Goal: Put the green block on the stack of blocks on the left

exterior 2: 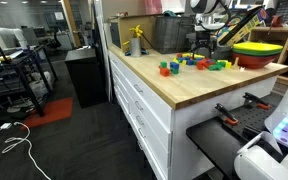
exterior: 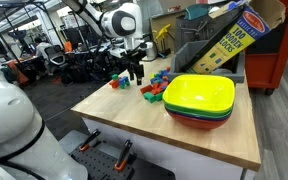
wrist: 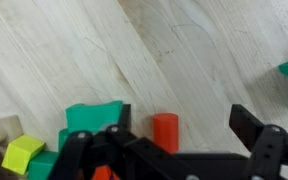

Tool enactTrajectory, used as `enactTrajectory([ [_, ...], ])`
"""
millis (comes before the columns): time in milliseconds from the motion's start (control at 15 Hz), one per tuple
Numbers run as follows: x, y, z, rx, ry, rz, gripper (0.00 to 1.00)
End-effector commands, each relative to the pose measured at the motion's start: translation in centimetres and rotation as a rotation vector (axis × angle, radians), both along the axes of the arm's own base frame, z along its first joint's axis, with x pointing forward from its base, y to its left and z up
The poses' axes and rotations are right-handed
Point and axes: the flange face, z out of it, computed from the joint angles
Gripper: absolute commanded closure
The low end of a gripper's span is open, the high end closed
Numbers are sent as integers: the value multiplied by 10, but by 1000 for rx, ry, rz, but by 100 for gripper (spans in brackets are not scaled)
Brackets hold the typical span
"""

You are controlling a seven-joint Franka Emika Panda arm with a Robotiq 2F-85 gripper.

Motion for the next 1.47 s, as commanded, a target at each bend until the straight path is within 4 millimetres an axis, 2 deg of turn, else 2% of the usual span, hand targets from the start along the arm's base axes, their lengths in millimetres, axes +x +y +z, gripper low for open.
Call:
enactTrajectory([
  [0, 1, -10, -10, 0, 5, -41, 0],
  [600, -27, -55, -29, 10, 60, -243, 0],
  [1067, -45, -77, -33, -14, 117, -561, 0],
  [1400, -46, -84, -32, -68, 148, -817, 0],
])
